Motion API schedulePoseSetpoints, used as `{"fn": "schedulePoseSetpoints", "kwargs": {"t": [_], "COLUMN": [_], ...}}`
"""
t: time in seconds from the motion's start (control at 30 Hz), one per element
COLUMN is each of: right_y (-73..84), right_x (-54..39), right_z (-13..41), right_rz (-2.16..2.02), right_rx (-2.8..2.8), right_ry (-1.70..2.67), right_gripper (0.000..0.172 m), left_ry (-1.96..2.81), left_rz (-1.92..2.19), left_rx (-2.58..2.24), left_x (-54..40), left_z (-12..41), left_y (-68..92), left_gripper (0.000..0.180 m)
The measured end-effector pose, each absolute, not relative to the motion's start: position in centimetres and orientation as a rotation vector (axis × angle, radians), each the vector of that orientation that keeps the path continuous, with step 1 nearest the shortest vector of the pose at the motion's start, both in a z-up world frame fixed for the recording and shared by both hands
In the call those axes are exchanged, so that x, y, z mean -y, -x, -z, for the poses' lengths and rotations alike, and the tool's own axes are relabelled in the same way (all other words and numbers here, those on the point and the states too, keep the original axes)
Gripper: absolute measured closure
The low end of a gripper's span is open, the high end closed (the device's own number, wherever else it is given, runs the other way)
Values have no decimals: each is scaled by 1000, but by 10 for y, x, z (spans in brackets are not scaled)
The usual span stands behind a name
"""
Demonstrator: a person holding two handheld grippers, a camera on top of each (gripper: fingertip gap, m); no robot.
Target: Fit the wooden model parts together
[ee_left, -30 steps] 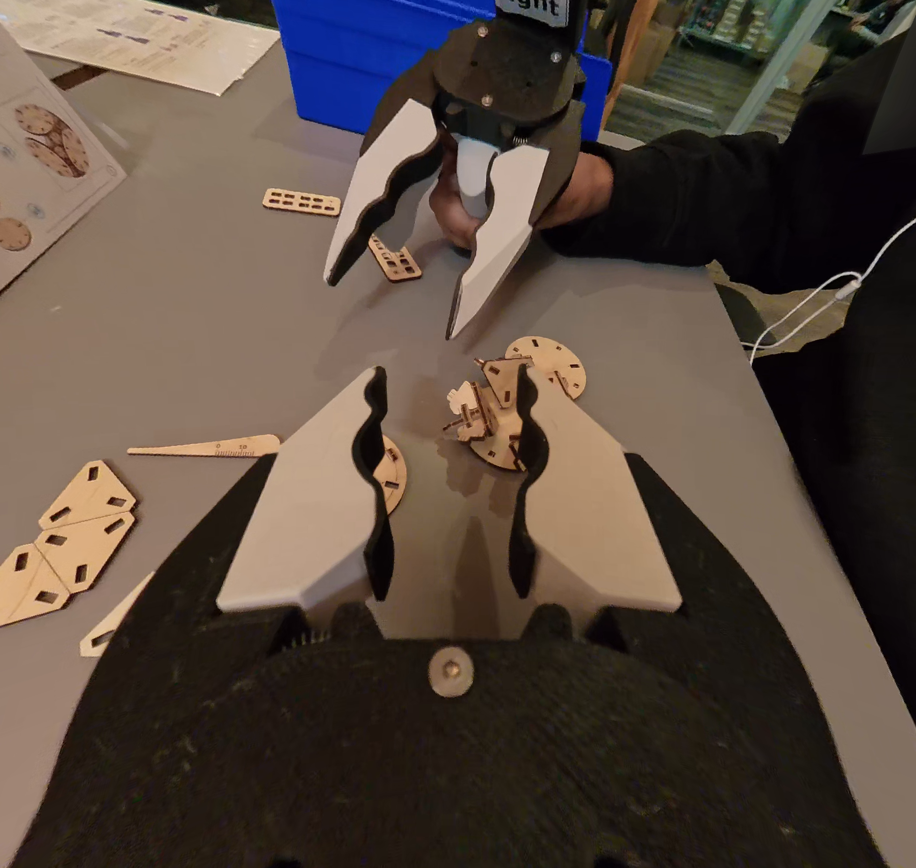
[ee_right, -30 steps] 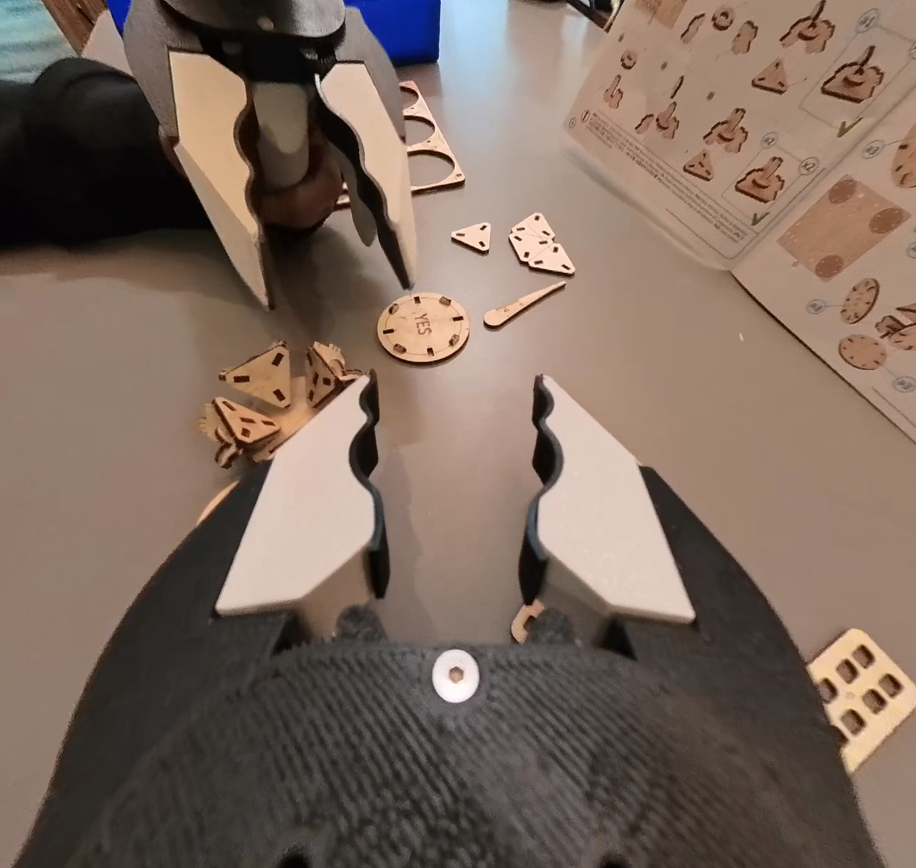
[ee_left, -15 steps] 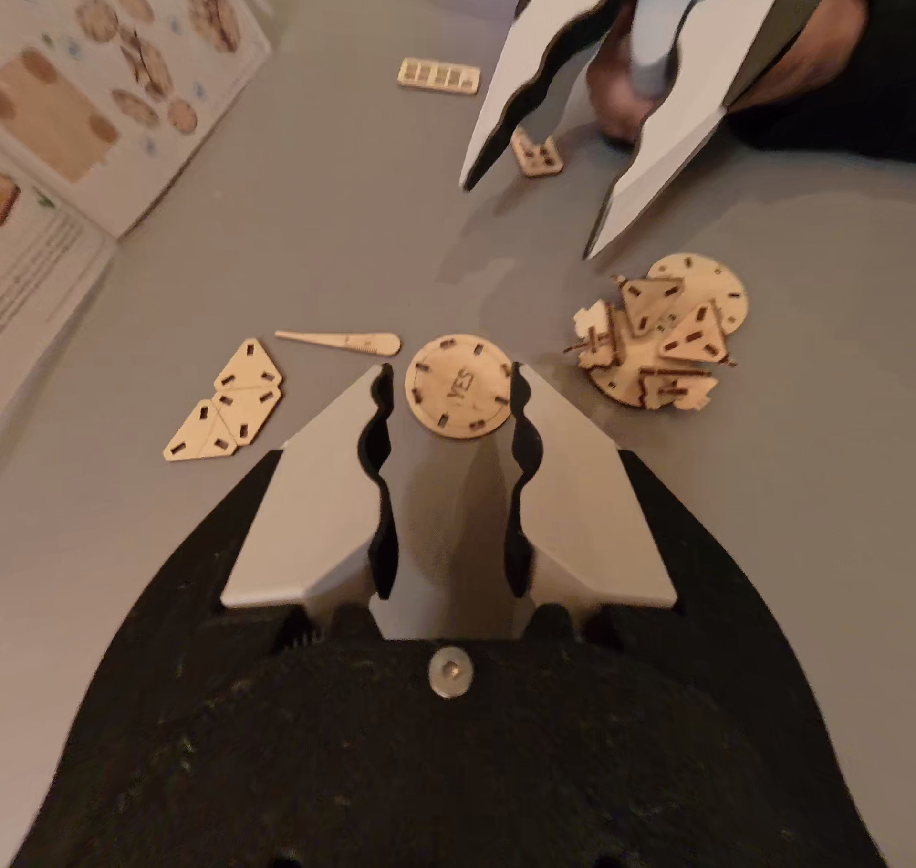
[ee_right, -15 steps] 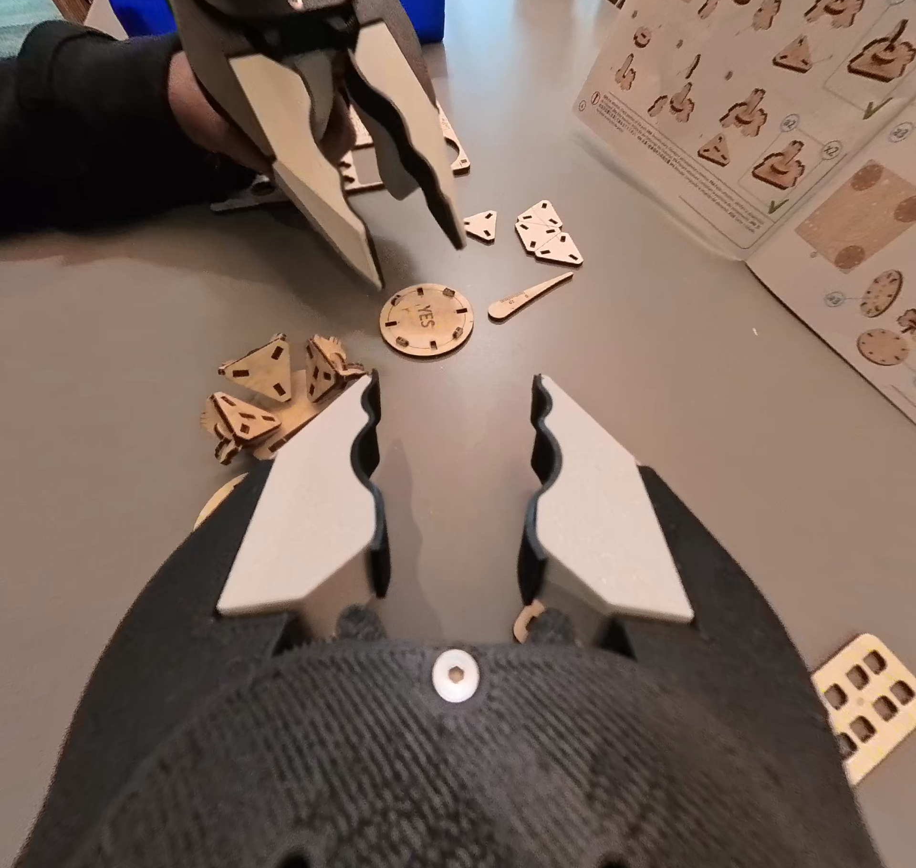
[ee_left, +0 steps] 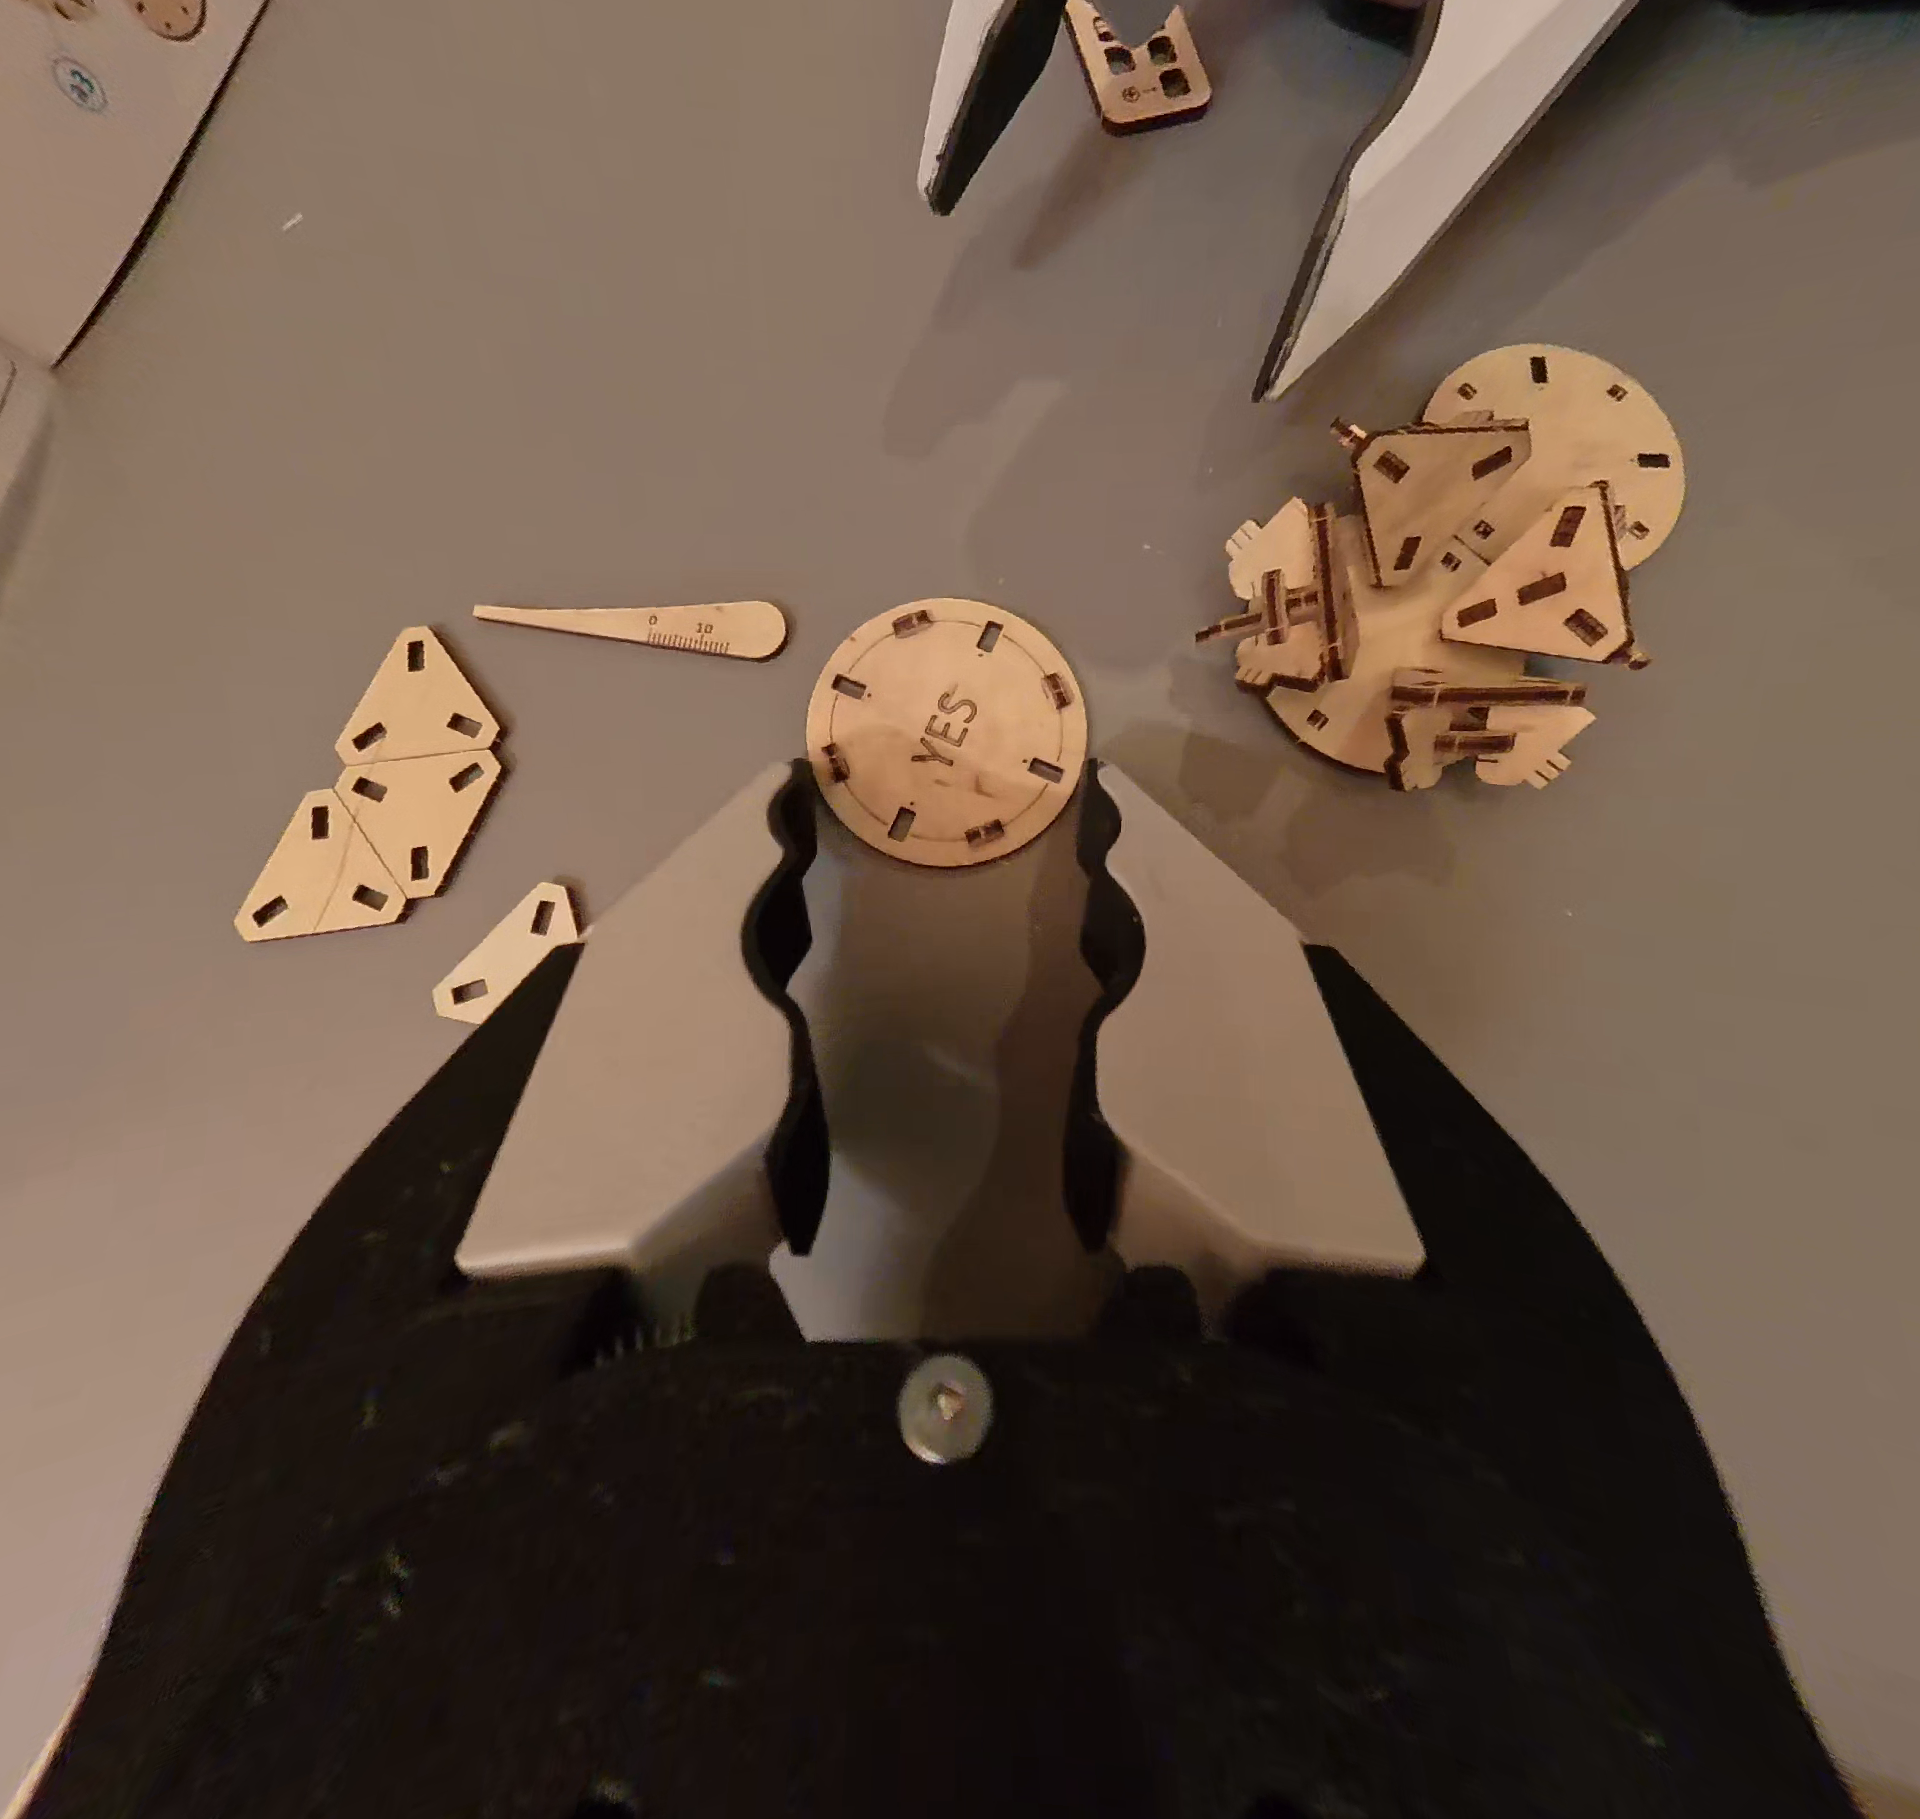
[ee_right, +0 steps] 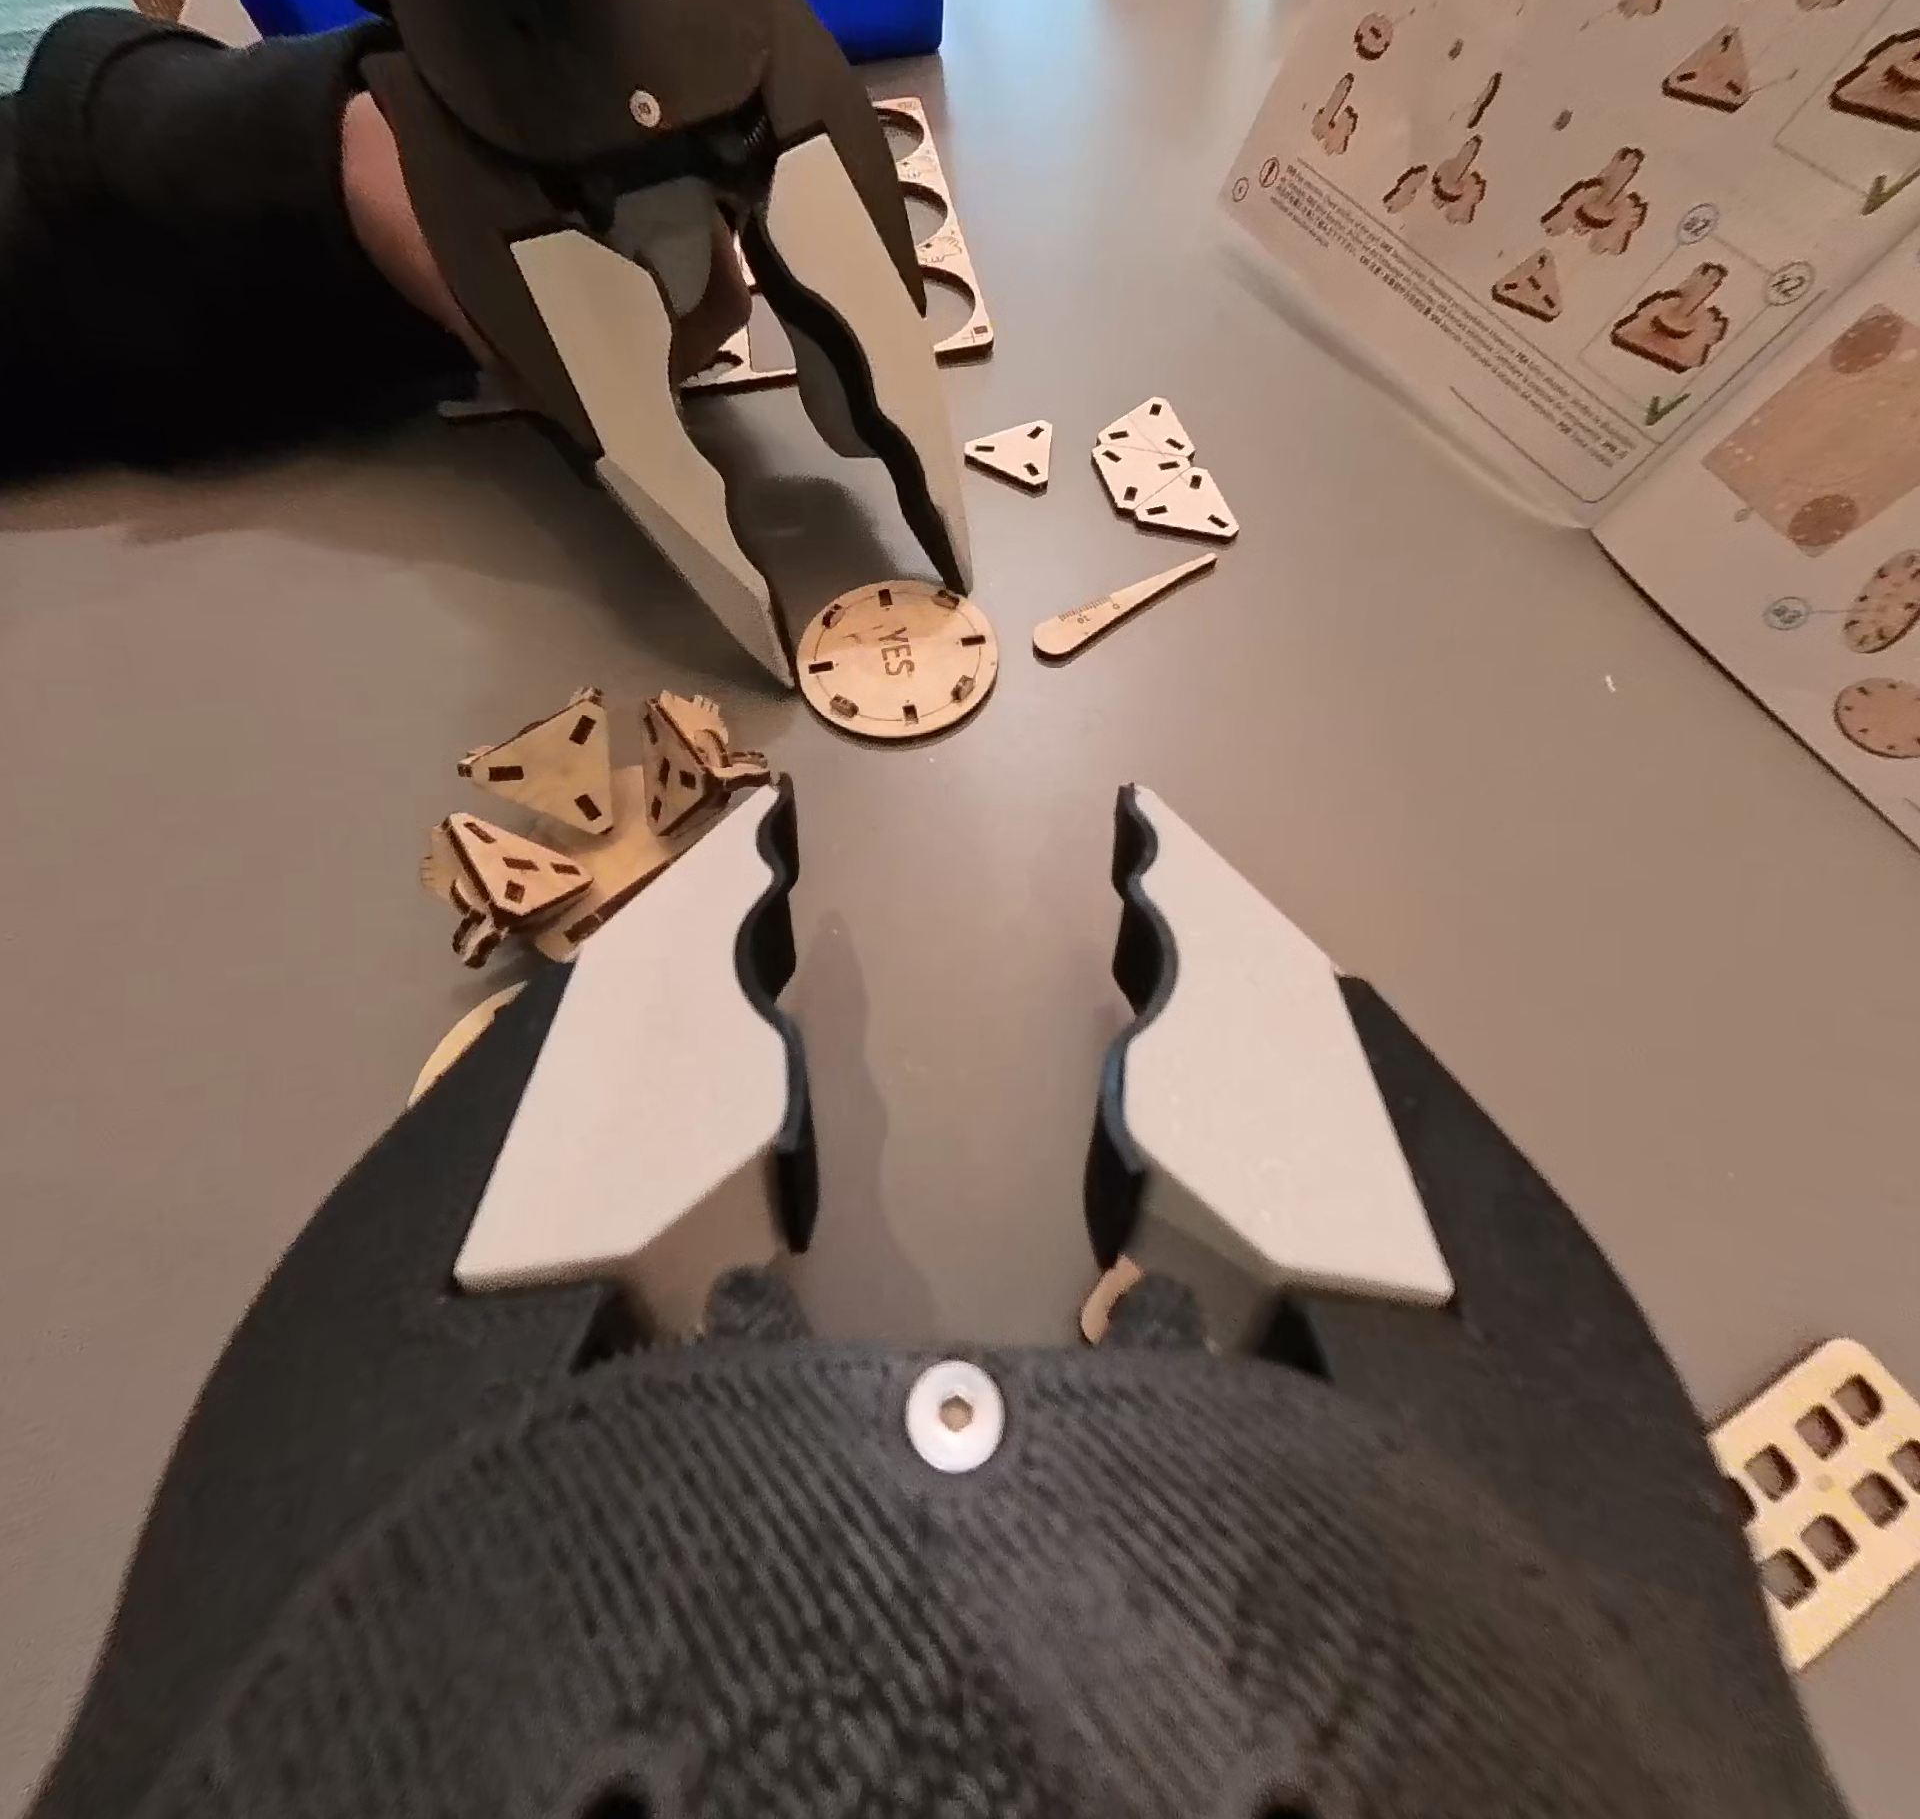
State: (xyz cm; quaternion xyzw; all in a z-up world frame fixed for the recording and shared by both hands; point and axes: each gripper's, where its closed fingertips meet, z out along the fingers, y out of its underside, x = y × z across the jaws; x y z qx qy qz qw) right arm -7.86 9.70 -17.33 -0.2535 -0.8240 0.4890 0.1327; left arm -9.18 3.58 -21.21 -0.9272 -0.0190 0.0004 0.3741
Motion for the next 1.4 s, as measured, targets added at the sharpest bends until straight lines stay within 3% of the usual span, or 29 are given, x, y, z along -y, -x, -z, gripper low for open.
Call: {"fn": "schedulePoseSetpoints", "kwargs": {"t": [0.23,0.43,0.67,0.97,1.4], "right_y": [82,80,70,53,52], "right_x": [-101,-106,-96,-85,-85], "right_z": [165,123,113,116,116], "right_rz": [-1467,-1979,-2359,-2545,-2513], "right_rx": [2326,2118,2097,2255,2251], "right_ry": [759,939,1094,1127,1102], "right_gripper": [119,120,122,149,149], "left_ry": [2201,1977,1942,1925,1990], "left_rz": [-144,-310,-312,-309,-361], "left_rx": [16,-144,-277,-341,-280], "left_x": [-43,-50,-62,-66,-61], "left_z": [177,132,133,132,140], "left_y": [99,82,56,42,61], "left_gripper": [132,132,132,132,132]}}
